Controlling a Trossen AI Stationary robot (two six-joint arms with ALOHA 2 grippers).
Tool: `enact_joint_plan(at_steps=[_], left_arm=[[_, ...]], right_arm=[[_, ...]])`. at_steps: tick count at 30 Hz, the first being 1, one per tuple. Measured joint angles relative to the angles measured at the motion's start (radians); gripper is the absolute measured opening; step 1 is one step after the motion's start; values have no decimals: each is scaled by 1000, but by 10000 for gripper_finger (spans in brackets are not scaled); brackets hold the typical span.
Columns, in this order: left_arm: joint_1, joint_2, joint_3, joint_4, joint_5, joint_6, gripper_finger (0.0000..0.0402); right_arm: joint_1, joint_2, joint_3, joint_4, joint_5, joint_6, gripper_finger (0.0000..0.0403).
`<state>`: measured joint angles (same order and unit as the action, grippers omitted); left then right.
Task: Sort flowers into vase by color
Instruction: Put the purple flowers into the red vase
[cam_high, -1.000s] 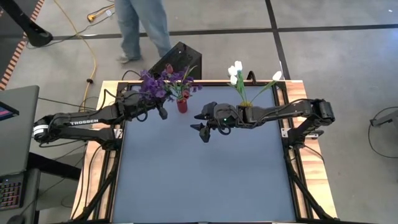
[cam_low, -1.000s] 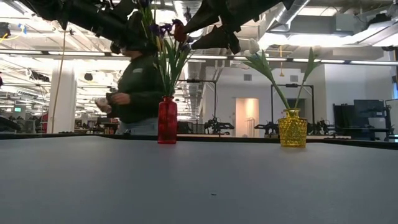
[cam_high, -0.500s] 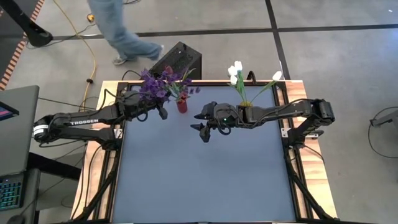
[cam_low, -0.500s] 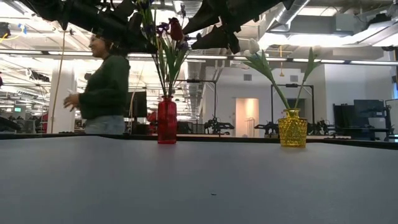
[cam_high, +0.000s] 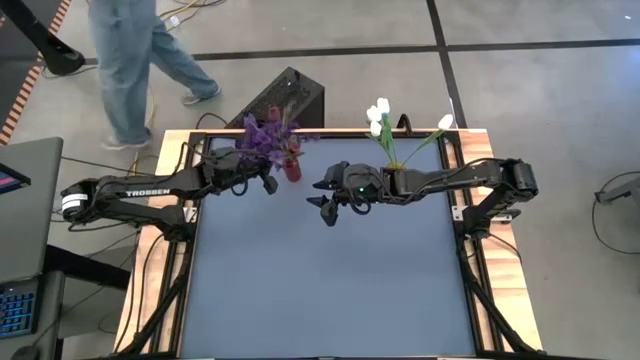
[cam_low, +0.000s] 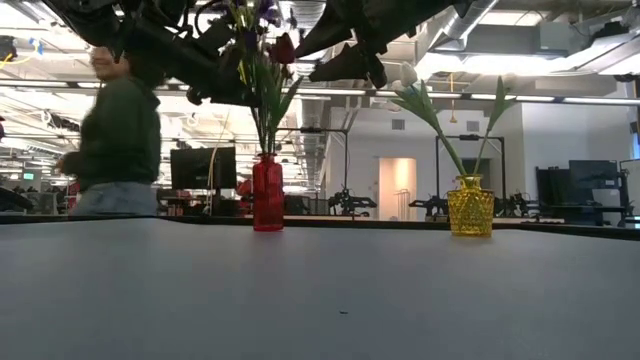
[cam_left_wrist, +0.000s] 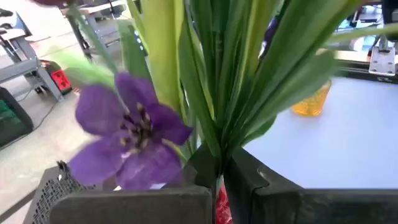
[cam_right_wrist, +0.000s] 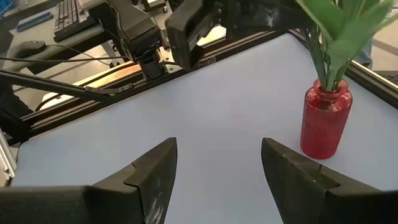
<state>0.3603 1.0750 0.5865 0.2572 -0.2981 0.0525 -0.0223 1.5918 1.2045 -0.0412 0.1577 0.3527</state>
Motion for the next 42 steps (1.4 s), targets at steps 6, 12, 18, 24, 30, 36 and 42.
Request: enact_joint_plan(at_steps=[6, 12, 18, 24, 30, 36, 42], left_arm=[[11, 11, 0, -13, 2, -13, 2], [51, 57, 0, -14, 46, -51, 2], [70, 100, 0, 6, 87, -61, 2], [72, 150, 0, 39, 116, -61, 2], [72, 187, 6, 50, 133, -65, 2], [72, 187, 6, 49, 130, -59, 2], [72, 187, 6, 48, 110, -56, 16]], right_arm=[[-23, 0, 0, 1, -2, 48, 260], [-41, 0, 0, 2, -2, 58, 260], [-44, 0, 0, 3, -2, 66, 260], [-45, 0, 0, 1, -2, 66, 260], [-46, -5, 0, 4, -2, 66, 260], [-52, -10, 0, 2, -2, 66, 260], [-59, -10, 0, 4, -1, 66, 260]])
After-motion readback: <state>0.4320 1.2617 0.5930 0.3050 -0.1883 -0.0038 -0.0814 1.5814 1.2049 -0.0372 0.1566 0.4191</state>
